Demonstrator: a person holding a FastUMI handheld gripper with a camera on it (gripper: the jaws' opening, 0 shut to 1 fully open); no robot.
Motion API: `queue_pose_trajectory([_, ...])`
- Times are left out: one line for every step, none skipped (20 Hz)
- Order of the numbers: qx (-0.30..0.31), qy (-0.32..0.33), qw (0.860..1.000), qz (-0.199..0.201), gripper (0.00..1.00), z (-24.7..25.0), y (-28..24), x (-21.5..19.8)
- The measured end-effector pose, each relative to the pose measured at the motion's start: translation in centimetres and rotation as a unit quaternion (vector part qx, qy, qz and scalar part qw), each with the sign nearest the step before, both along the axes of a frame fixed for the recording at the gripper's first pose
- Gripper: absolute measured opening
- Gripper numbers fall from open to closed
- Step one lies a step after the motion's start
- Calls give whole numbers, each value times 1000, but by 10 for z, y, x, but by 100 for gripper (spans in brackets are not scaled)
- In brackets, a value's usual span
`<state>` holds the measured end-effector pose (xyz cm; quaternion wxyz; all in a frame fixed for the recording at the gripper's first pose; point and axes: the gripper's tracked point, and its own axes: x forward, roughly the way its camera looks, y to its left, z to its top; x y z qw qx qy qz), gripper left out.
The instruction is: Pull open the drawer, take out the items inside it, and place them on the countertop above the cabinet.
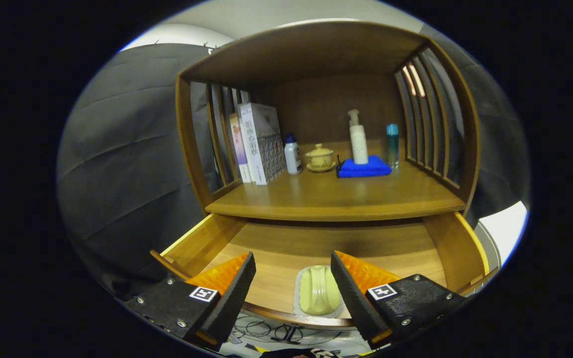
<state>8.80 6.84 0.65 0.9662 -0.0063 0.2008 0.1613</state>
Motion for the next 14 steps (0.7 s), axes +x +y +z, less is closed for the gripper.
queue_pose_trajectory([-7,14,1000,1,94,-4,-2,6])
queue_pose_trajectory([-15,18,1000,0,94,-5,-3,13])
queue_pose_trajectory([-25,28,999,0,94,-11,-3,19])
queue_pose_trajectory([-31,41,999,2,94,-15,-3,24])
queue_pose_trajectory([-34,53,998,1,94,-20,-3,28])
queue_pose_trajectory([-41,63,997,3,94,-24,-3,32])
queue_pose_trajectory([-49,71,996,2,94,-28,-4,35])
queue_pose_trajectory([-60,81,995,7,94,-33,-3,38])
queue_pose_trajectory([-69,89,994,6,95,-38,-5,40])
queue_pose_trajectory([-70,96,993,5,95,-40,-6,43])
queue_pose_trajectory([-71,106,992,1,94,-44,-7,45])
queue_pose_trajectory([-65,120,991,-3,94,-49,-8,47])
queue_pose_trajectory([-63,133,989,-9,94,-55,-11,49])
queue_pose_trajectory([-62,146,987,-12,94,-60,-13,50])
